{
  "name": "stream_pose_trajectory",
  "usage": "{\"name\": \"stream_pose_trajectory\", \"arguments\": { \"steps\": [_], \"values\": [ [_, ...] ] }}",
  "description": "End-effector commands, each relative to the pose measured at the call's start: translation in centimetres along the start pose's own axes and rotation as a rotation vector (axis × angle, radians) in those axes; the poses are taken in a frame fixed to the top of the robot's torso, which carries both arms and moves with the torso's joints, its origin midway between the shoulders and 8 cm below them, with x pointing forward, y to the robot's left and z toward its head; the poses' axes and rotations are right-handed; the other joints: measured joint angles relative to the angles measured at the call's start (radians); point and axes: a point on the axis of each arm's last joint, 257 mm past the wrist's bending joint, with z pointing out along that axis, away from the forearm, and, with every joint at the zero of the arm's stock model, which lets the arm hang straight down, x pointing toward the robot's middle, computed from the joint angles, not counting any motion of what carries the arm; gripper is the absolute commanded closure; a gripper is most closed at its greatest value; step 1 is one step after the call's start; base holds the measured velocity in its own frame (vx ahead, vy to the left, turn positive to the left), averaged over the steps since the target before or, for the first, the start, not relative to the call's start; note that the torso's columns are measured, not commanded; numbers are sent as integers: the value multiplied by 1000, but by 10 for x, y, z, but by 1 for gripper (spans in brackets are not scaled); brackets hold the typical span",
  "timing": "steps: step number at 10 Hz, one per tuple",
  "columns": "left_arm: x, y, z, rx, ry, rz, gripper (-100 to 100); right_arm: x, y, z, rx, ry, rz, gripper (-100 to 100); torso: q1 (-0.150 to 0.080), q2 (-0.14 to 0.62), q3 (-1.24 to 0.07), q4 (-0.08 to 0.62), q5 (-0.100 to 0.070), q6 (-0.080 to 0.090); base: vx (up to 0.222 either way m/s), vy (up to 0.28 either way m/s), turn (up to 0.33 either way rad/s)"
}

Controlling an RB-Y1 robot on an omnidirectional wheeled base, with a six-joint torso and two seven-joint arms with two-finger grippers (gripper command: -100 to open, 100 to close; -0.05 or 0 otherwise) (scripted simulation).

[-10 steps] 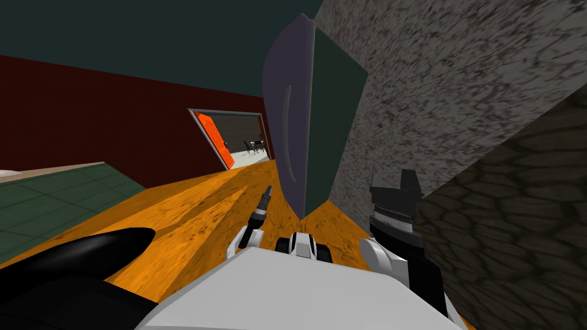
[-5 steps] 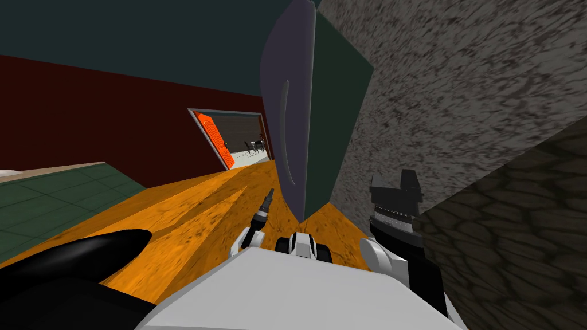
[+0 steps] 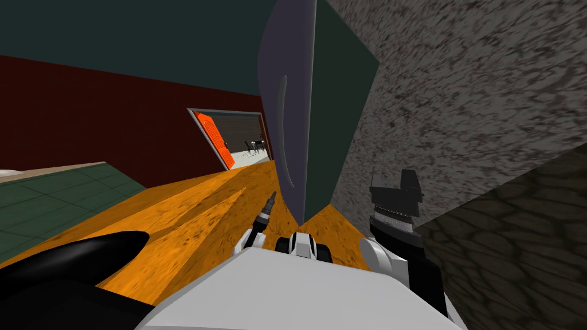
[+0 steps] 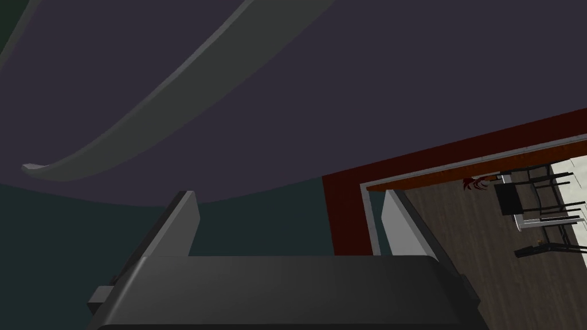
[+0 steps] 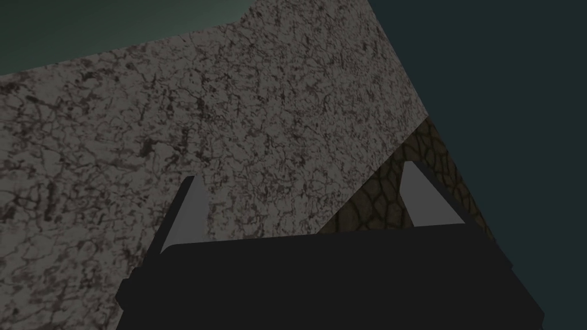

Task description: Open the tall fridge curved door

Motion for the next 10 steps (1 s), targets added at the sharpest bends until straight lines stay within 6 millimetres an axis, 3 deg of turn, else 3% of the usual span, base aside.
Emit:
{"name": "stream_pose_trajectory", "arguments": {
  "steps": [1, 4, 10],
  "values": [
    [13, 11, -6, -13, 19, 17, -100, 0, 0, 0, 0, 0, 0, 0, -1, -3, -2, -1, 0, 0, 84, -30, 10],
    [30, 21, -11, -26, 41, 32, -100, 0, 0, 0, 0, 0, 0, 0, -1, -1, -1, 0, 0, 0, 88, -29, 18],
    [84, 30, -20, -51, 71, 14, -100, 0, 0, 0, 0, 0, 0, 0, 0, -1, -1, 0, 0, 0, 84, -23, 20]
  ]
}}
